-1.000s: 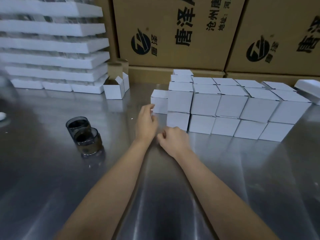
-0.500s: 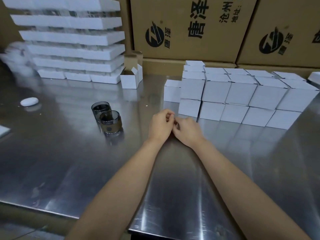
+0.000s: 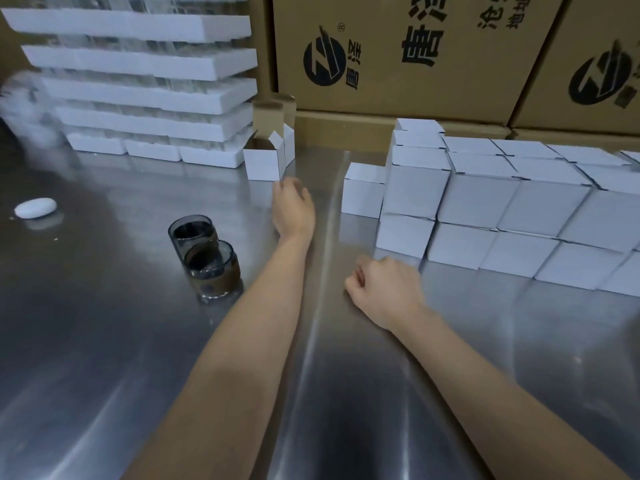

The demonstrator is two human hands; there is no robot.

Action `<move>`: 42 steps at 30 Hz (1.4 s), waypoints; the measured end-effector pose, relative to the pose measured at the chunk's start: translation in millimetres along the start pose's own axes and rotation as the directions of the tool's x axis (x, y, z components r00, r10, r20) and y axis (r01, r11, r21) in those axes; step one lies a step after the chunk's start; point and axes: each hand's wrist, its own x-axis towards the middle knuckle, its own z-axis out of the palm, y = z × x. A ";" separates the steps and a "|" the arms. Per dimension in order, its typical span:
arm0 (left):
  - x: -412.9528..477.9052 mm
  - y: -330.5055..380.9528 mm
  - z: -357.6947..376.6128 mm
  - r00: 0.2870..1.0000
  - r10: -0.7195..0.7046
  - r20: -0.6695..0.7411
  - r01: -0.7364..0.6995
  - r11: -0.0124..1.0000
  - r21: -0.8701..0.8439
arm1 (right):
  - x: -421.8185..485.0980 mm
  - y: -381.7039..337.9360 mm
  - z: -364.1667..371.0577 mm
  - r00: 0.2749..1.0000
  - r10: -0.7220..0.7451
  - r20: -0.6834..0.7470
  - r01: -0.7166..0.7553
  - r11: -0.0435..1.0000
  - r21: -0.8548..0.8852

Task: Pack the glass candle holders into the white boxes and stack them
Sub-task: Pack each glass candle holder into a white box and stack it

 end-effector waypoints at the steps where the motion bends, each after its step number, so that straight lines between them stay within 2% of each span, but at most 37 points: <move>1: 11.4 -2.2 4.7 0.999 0.007 -0.043 -0.006 1.000 0.024 | 0.5 0.4 0.3 1.000 -0.008 0.003 0.008 1.000 -0.004; 6: 67.3 -14.5 25.3 0.971 -0.097 -0.218 0.127 0.984 0.124 | 0.7 2.4 4.5 1.000 -0.011 0.008 0.011 1.000 -0.005; 11: 113.4 -26.0 40.0 0.950 -0.210 -0.231 0.244 0.962 0.126 | -0.2 3.5 4.8 0.999 0.005 0.039 -0.004 1.000 -0.022; 17: 130.3 -28.8 48.3 0.944 -0.214 -0.250 0.252 0.958 0.135 | 5.2 2.7 3.4 0.996 0.036 0.076 -0.036 0.999 -0.011; 21: 103.8 -18.7 40.7 0.936 -0.207 -0.284 0.250 0.961 0.121 | 7.1 3.7 3.2 0.997 0.063 0.036 -0.064 0.997 0.035; 28: 1.4 8.2 8.5 0.976 -0.085 -0.199 0.120 0.978 0.170 | 9.4 5.7 4.2 0.994 0.098 -0.051 -0.088 0.982 0.165; 31: -49.9 18.6 -10.2 0.986 -0.041 -0.161 0.075 0.975 0.211 | 7.5 6.8 1.0 0.984 0.120 -0.132 -0.083 0.964 0.254; 35: -106.9 29.0 -36.1 0.991 -0.005 -0.137 0.042 0.963 0.267 | -5.8 8.0 -8.6 0.937 0.247 -0.249 -0.078 0.838 0.539; 38: -139.3 37.7 -48.2 0.999 0.033 -0.039 -0.022 0.969 0.245 | -21.0 13.5 -16.3 0.888 0.382 -0.256 -0.057 0.644 0.763; 42: -173.4 50.9 -54.3 0.988 0.145 0.060 -0.155 0.968 0.198 | -39.3 21.9 -22.8 0.847 0.511 -0.147 -0.056 0.362 0.931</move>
